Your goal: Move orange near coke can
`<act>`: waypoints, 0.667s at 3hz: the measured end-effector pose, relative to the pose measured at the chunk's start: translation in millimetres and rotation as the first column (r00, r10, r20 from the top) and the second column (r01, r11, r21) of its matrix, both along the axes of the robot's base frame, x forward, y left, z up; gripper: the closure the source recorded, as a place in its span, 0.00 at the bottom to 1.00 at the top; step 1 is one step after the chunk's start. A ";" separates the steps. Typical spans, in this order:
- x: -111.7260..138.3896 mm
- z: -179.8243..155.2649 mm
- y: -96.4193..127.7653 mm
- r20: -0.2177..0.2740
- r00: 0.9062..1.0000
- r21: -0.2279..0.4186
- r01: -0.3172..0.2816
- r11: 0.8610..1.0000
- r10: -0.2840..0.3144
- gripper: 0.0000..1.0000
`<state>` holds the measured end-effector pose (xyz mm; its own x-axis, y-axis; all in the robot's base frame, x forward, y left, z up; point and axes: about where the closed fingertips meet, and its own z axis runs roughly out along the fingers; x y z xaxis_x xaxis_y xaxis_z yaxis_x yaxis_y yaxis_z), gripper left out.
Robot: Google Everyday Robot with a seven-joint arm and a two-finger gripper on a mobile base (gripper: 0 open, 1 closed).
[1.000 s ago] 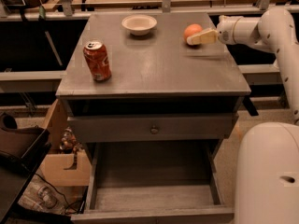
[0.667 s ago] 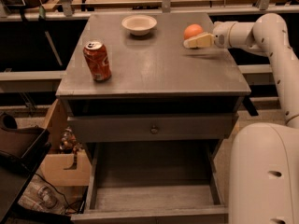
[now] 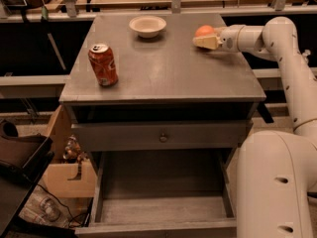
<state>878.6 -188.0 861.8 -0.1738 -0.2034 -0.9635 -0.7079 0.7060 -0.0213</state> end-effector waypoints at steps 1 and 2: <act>0.8 -1.9 3.5 -0.003 1.000 0.001 -0.004 1.000 0.004 0.74; 1.7 -3.9 7.0 -0.005 1.000 0.002 -0.009 1.000 0.009 0.95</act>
Offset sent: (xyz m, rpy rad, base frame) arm 0.0007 0.0030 -0.0016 0.0008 0.0022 0.0037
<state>880.3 -181.0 858.0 -0.1770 -0.2033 -0.9630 -0.7140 0.6999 -0.0165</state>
